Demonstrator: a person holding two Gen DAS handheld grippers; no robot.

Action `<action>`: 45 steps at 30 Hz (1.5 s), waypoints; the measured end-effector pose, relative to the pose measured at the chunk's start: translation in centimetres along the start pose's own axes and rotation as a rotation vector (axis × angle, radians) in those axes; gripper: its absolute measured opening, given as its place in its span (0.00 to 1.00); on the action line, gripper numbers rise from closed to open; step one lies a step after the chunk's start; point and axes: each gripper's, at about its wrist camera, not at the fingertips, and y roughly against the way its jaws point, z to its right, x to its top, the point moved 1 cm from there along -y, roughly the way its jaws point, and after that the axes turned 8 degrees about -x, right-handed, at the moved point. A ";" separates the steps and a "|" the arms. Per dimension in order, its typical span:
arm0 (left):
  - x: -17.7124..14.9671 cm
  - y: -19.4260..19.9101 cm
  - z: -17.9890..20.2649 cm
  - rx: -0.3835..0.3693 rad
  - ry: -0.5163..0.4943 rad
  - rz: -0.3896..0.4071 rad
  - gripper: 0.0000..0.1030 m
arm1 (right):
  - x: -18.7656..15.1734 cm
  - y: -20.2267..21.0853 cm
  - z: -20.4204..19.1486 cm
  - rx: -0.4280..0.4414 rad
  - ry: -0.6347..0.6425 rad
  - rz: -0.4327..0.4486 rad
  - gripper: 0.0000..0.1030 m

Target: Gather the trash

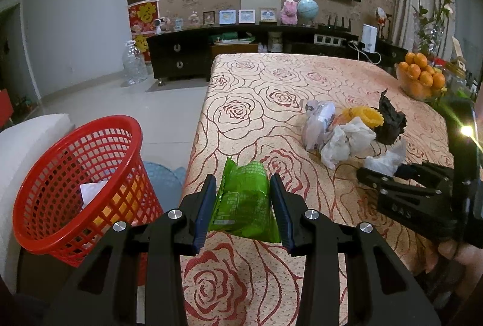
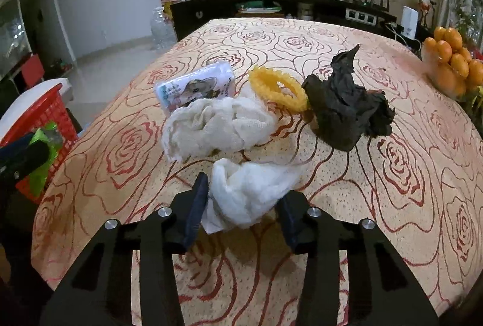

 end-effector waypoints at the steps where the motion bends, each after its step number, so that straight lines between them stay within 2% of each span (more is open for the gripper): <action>1: 0.0 0.0 0.0 0.001 0.001 0.001 0.35 | -0.2 0.2 0.0 0.003 0.003 0.000 0.40; 26: -0.5 2.0 -0.8 0.027 0.015 0.019 0.35 | -2.0 7.6 3.0 -0.007 -0.083 0.091 0.39; 45: 0.9 5.4 -3.8 0.071 0.065 0.077 0.35 | -2.6 9.1 2.5 -0.007 -0.081 0.110 0.39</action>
